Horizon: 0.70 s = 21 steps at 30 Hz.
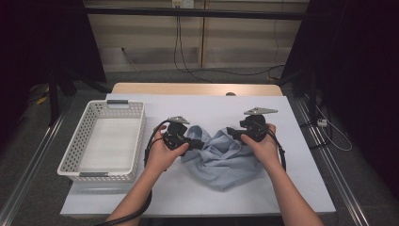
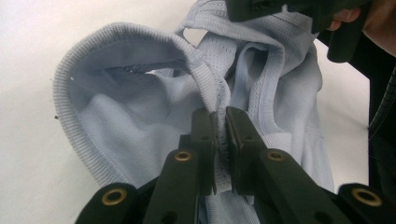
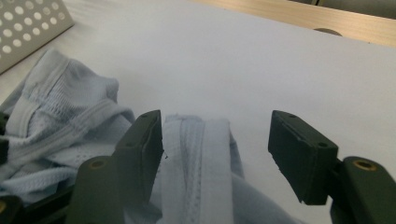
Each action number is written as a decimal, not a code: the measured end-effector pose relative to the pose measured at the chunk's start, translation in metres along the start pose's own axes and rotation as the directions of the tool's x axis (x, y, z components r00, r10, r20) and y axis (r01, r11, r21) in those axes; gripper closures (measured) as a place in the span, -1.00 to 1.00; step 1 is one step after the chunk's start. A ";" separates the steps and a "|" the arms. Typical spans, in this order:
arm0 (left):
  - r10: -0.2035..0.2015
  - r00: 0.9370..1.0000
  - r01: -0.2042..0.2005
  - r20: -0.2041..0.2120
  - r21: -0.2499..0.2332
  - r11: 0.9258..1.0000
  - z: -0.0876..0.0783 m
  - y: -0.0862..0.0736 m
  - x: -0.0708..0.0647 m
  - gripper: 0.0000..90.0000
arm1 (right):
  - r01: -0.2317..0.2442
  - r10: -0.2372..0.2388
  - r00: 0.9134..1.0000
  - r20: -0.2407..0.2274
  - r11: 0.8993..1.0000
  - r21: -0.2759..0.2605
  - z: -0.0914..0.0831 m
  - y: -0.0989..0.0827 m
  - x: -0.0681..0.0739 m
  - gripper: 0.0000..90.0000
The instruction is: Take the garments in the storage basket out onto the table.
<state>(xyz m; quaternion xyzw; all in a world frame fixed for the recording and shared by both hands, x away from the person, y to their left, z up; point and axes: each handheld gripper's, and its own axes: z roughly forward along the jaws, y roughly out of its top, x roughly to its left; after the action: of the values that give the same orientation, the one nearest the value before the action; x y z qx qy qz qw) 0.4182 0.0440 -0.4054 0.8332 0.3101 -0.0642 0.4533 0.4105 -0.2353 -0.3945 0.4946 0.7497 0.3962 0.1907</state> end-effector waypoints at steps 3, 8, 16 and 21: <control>-0.001 1.000 0.001 -0.002 0.000 1.000 0.000 0.000 0.000 0.84 | -0.019 0.019 1.000 -0.018 1.000 0.007 0.007 0.003 0.001 -0.14; 0.000 1.000 0.000 -0.005 -0.002 1.000 -0.001 -0.001 0.000 0.84 | 0.018 -0.016 0.999 -0.036 0.999 0.042 0.015 0.004 0.008 0.45; -0.005 1.000 0.005 -0.007 -0.008 1.000 -0.001 -0.001 0.001 0.84 | 0.025 -0.022 0.994 -0.107 1.000 0.019 0.001 -0.003 0.008 0.89; -0.009 1.000 0.009 -0.012 -0.007 1.000 0.000 -0.003 0.002 0.84 | 0.049 -0.050 0.991 -0.127 0.999 -0.016 -0.017 -0.013 0.008 0.96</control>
<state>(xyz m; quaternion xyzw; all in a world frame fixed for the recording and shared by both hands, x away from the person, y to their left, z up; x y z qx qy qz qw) 0.4184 0.0466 -0.4080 0.8306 0.3169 -0.0600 0.4539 0.3881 -0.2378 -0.3930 0.4484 0.7698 0.4268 0.1554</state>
